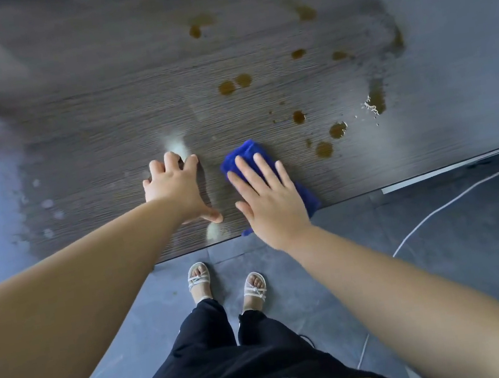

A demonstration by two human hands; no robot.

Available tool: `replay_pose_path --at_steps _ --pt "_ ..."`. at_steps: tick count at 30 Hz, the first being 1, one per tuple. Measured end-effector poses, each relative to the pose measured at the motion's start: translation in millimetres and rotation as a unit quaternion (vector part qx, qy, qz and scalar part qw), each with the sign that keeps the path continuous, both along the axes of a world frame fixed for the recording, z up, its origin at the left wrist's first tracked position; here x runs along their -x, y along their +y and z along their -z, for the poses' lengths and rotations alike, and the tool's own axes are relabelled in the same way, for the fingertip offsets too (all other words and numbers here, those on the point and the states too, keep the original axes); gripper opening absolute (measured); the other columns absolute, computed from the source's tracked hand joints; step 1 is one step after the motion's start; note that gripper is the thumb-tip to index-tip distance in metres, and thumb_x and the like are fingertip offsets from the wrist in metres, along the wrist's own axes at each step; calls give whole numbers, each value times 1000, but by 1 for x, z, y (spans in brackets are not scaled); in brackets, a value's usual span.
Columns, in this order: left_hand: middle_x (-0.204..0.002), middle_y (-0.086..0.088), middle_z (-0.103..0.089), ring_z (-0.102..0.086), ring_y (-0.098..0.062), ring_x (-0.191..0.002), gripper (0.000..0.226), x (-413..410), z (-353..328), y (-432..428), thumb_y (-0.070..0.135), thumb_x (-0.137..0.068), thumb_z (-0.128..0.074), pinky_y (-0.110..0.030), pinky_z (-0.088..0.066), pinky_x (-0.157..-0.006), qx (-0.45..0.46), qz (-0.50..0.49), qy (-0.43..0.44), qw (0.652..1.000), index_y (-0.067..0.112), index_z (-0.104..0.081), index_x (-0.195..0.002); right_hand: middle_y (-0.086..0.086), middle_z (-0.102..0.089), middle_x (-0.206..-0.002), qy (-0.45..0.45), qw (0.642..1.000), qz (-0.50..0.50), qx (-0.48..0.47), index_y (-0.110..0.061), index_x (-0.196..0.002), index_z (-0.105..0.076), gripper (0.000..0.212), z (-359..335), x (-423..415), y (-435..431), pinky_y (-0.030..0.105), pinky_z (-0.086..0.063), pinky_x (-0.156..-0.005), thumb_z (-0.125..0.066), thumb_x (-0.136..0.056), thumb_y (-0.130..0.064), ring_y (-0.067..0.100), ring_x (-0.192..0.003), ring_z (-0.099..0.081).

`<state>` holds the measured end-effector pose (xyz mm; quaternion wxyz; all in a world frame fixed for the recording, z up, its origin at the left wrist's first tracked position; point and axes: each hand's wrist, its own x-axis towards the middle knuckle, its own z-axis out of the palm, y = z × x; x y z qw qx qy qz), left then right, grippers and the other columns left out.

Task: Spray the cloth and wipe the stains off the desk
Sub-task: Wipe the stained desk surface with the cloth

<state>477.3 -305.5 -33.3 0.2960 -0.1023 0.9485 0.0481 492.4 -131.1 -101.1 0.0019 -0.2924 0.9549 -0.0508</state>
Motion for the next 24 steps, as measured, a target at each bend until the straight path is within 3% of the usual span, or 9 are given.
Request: replay_pose_path --at_steps 2,4,7,10,11,14,17,20,24 --pt "-142 -7 -21 -21 -33 -128 123 0 1 -2 62 -46 -82 -50 -36 -103 -3 1 -1 1000 25 -18 -144 1 -38 -150 11 994 -107 -10 -23 -139 -46 49 -1 4 36 50 -28 -109 -38 -93 -37 28 -137 -35" --pt "-143 -7 -21 -20 -33 -129 123 0 2 -2 63 -47 -81 -50 -34 -105 -1 5 -5 1000 25 -17 -145 0 -39 -149 31 993 -110 -30 -25 -139 -46 49 0 15 67 51 -31 -107 -36 -93 -37 28 -136 -37" --pt "-141 -7 -22 -22 -32 -127 121 1 1 -2 63 -48 -81 -49 -35 -104 2 10 -2 1000 24 -19 -144 3 -40 -149 16 996 89 -2 -22 -139 -47 51 -2 32 59 58 -33 -105 -32 -93 -38 32 -136 -37" --pt "-140 -7 -23 -23 -32 -126 120 0 1 -1 63 -47 -81 -48 -36 -102 2 13 -3 1000 24 -20 -143 1 -16 -159 -38 963 266 18 -26 -149 -26 55 -6 30 3 53 -8 -114 -25 -98 -45 30 -146 -11" --pt "-140 -7 -23 -23 -32 -126 120 0 1 -1 63 -47 -81 -48 -35 -102 3 14 0 1000 24 -20 -143 1 -11 -160 -48 967 248 9 -25 -150 -21 56 -5 25 -11 52 -5 -115 -24 -99 -46 29 -146 -6" --pt "-140 -7 -23 -23 -32 -126 120 0 3 -2 64 -47 -81 -49 -35 -103 1 14 5 1000 24 -20 -143 3 -32 -153 -21 999 34 8 -22 -143 -41 52 -5 1 -3 56 -24 -111 -32 -96 -41 31 -141 -27" --pt "-141 -8 -23 -22 -32 -127 121 0 4 -3 64 -48 -80 -51 -32 -105 -7 19 0 1000 25 -18 -144 -1 -35 -151 -17 993 -111 -38 -26 -141 -43 49 -2 7 56 52 -26 -109 -33 -95 -40 27 -139 -32" --pt "-142 -8 -21 -20 -32 -130 121 0 5 -3 65 -51 -78 -53 -30 -106 -7 27 -7 1000 24 -13 -146 3 -38 -150 0 999 38 -25 -23 -141 -43 49 -5 37 87 59 -33 -105 -32 -96 -38 32 -138 -34" --pt "-143 -9 -19 -19 -33 -131 121 0 5 -5 67 -54 -75 -55 -30 -107 -6 39 -8 999 23 -11 -147 2 -19 -158 -39 944 328 3 -24 -148 -30 54 -6 49 22 55 -12 -114 -31 -98 -43 30 -145 -14"
